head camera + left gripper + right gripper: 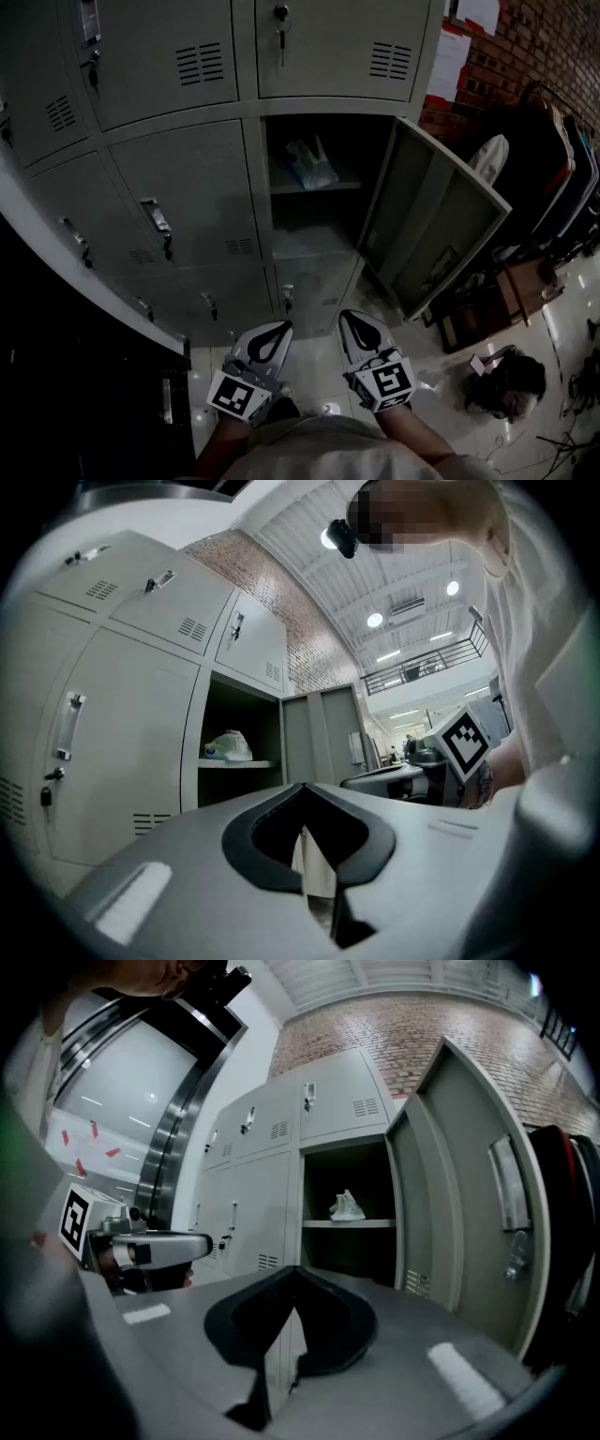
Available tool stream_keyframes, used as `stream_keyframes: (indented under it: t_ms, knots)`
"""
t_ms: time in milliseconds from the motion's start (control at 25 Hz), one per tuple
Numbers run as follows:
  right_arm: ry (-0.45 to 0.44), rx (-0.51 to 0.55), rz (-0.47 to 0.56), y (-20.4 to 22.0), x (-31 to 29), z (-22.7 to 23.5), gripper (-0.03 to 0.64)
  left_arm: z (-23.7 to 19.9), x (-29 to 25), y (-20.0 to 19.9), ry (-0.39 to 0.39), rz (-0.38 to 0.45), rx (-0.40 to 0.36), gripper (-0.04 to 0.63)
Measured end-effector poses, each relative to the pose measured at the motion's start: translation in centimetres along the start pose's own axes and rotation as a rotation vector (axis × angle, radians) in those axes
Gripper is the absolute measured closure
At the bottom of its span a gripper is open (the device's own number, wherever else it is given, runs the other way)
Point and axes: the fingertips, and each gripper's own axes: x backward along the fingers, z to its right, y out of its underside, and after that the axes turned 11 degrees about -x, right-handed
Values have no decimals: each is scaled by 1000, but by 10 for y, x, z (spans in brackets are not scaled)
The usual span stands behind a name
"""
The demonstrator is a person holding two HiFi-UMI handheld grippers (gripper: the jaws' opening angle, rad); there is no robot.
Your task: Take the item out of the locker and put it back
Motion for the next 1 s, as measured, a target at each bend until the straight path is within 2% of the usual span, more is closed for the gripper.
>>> stream_keyframes:
  t_ms: [320,640,720,800,840,920,1000]
  knots:
    - [77,-5,81,-37,-91,23,617,-97,-33,-6,6,51,-29,594]
    - [36,39,79,-56,-134,31,616,-132,-53,3,-23,35,-40,594]
    - [21,56,83,-70,-150,36,527,-132,-57,1,-16,46,-46,594]
    - [17,97,107,-94,-172,44,363,-131,-57,3,-15,27,-56,594]
    - [17,122,128,-109,-186,48,311,-135,-58,7,-27,8,-56,594]
    - [9,162,179,-140,-217,58,247,-144,-58,14,-59,-16,-40,594]
    - [5,169,203,-160,-242,66,219,-151,-57,17,-85,-18,-30,594]
